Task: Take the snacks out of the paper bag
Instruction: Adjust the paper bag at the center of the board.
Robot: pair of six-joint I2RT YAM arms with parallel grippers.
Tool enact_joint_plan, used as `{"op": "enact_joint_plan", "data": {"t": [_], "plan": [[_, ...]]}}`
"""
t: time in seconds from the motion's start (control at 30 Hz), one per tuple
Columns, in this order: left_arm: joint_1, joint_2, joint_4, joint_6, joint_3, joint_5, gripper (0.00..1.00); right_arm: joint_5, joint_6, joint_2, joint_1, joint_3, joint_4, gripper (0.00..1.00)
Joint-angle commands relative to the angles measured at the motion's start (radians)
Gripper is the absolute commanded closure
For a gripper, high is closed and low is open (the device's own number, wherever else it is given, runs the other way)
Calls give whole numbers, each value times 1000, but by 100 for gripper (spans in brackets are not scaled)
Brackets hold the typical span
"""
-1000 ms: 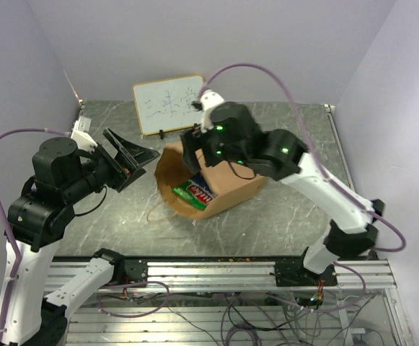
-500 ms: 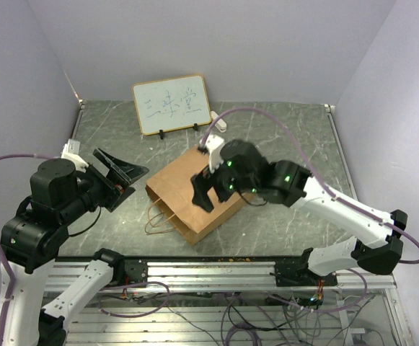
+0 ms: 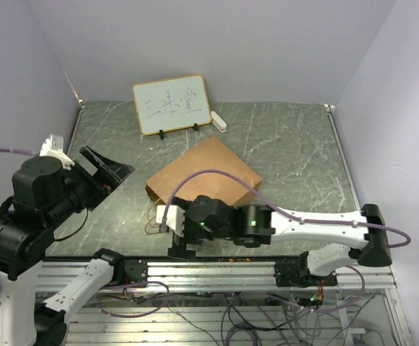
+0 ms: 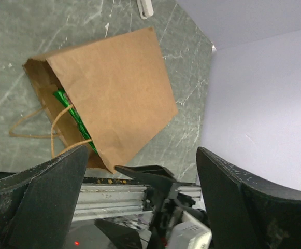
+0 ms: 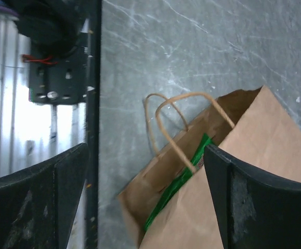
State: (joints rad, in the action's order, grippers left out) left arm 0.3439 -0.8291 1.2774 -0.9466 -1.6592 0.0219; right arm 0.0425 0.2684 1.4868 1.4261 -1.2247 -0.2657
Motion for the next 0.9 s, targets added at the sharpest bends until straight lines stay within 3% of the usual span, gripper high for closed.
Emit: {"op": "enact_joint_plan", "data": {"t": [0.0, 0.27, 0.43, 0.5, 0.53, 0.57, 0.7, 0.87], "plan": [[-8, -127, 14, 180, -134, 12, 4, 56, 148, 156, -29, -36, 162, 13], [-8, -227, 16, 394, -261, 8, 4, 70, 151, 333, -81, -83, 242, 29], [-8, -264, 79, 509, -348, 77, 4, 135, 107, 392, -82, -166, 260, 64], [-8, -275, 94, 539, -397, 122, 4, 182, 46, 382, -82, -205, 230, 81], [-8, -279, 96, 547, -418, 145, 4, 215, 18, 370, -84, -225, 214, 94], [-8, -282, 93, 550, -440, 159, 4, 261, -25, 353, -84, -244, 200, 100], [-8, -303, 70, 548, -511, 178, 4, 418, -188, 257, -100, -329, 152, 100], [-8, -307, 13, 443, -413, 152, 4, 518, -323, 183, -157, -447, 56, 100]]}}
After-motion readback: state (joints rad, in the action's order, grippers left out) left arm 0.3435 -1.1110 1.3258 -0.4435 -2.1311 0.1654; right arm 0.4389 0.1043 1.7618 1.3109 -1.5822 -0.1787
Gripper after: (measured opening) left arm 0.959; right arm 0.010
